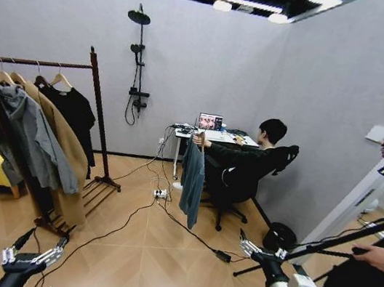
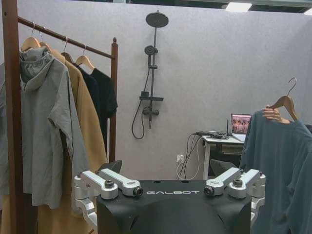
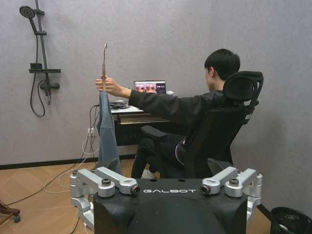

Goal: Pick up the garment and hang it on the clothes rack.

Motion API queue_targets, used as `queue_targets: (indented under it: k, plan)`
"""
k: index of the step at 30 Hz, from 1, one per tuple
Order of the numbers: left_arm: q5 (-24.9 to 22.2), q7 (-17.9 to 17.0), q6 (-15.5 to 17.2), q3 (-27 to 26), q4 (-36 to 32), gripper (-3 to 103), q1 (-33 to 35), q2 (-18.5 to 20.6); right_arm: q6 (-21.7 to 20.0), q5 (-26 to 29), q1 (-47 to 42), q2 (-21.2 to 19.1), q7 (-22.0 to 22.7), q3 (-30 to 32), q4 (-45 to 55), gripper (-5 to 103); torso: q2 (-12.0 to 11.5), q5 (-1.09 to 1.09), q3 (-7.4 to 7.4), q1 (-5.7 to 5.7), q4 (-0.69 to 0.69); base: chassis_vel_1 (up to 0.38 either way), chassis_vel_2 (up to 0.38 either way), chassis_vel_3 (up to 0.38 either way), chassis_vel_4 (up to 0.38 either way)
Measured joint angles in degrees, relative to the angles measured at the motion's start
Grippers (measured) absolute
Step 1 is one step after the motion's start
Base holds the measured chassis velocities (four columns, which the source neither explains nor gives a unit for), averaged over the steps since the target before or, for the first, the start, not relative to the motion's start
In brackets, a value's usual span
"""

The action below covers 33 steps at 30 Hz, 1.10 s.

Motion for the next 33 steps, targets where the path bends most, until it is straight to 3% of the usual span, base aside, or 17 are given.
queue_targets:
  k: [8,13,15,16,24,26,33]
  plan:
    - [0.0,0.0,0.0,0.0,0.0,100,0.0,0.0,2.4,-1.7,0.2,-0.3,-0.7,0.0,0.2,100,0.0,0.01,0.0,0.0,0.0,0.0,0.0,0.0,0.0]
    - [0.0,0.0,0.0,0.0,0.0,100,0.0,0.0,12.8,-6.6,-0.4,-1.7,-3.0,-0.4,2.4,100,0.0,0.0,0.0,0.0,0.01,0.0,0.0,0.0,0.0]
    - [0.0,0.0,0.0,0.0,0.0,100,0.0,0.0,15.1,-7.2,-0.6,-2.1,-3.3,-0.3,3.0,100,0.0,0.0,-0.01,0.0,0.01,0.0,0.0,0.0,0.0]
    - [0.0,0.0,0.0,0.0,0.0,100,0.0,0.0,16.0,-5.0,-0.9,-2.4,-2.6,0.6,3.4,100,0.0,-0.02,0.0,0.0,0.02,0.0,0.0,0.0,0.0]
    - [0.0,0.0,0.0,0.0,0.0,100,0.0,0.0,14.8,-2.1,-2.1,-1.8,1.3,1.1,0.6,100,0.0,0.0,-0.01,0.0,0.0,0.0,0.0,0.0,0.0]
    - [0.0,0.0,0.0,0.0,0.0,100,0.0,0.0,14.3,1.2,-1.7,-1.8,3.5,1.1,-0.8,100,0.0,0.01,-0.01,0.0,0.0,0.0,0.0,0.0,0.0]
    - [0.0,0.0,0.0,0.0,0.0,100,0.0,0.0,15.4,6.0,1.6,-4.4,4.1,1.3,-1.5,100,0.0,0.0,0.0,0.0,0.02,0.0,0.0,0.0,0.0]
